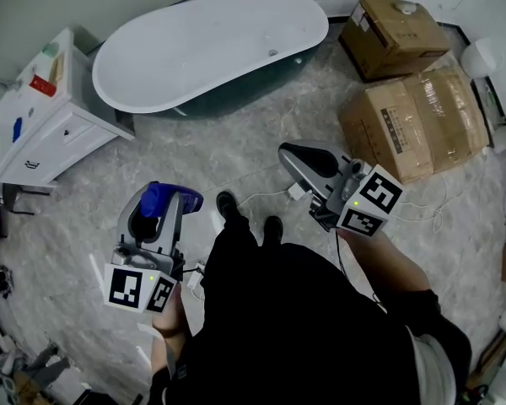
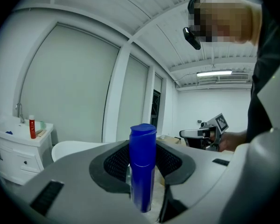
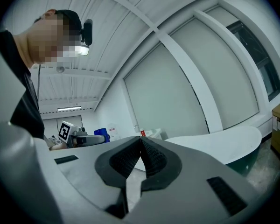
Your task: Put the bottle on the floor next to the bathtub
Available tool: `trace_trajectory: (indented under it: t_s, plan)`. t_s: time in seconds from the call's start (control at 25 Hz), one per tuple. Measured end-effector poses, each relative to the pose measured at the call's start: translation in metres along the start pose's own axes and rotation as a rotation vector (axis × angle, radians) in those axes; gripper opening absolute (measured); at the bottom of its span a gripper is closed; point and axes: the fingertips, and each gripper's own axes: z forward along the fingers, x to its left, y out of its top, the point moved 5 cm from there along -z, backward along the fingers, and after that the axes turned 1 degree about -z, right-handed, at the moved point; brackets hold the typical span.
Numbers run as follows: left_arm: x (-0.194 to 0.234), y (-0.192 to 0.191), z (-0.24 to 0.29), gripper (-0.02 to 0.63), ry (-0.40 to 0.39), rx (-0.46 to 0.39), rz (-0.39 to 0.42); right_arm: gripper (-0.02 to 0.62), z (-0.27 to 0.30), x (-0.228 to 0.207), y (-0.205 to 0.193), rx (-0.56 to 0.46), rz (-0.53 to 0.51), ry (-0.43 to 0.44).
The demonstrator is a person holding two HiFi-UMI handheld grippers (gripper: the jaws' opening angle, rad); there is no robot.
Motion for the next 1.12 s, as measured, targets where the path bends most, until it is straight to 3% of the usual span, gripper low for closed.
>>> trace_trajectory:
  t_s: [0.28, 0.68, 1.12]
  plan:
    - [0.077, 0.007, 0.045, 0.161, -0.033, -0.005, -0.011, 0.028, 0.078, -0.032, 0.017, 0.006, -0.014, -0.032]
    - [0.181, 0.041, 0.092, 0.161, -0.096, 0.003, 0.048, 0.028, 0.196, -0.058, 0.047, 0.014, -0.035, -0.039]
    - [0.216, 0.03, 0.144, 0.161, -0.068, 0.068, 0.003, 0.028, 0.239, -0.115, 0.022, 0.091, 0.034, -0.013]
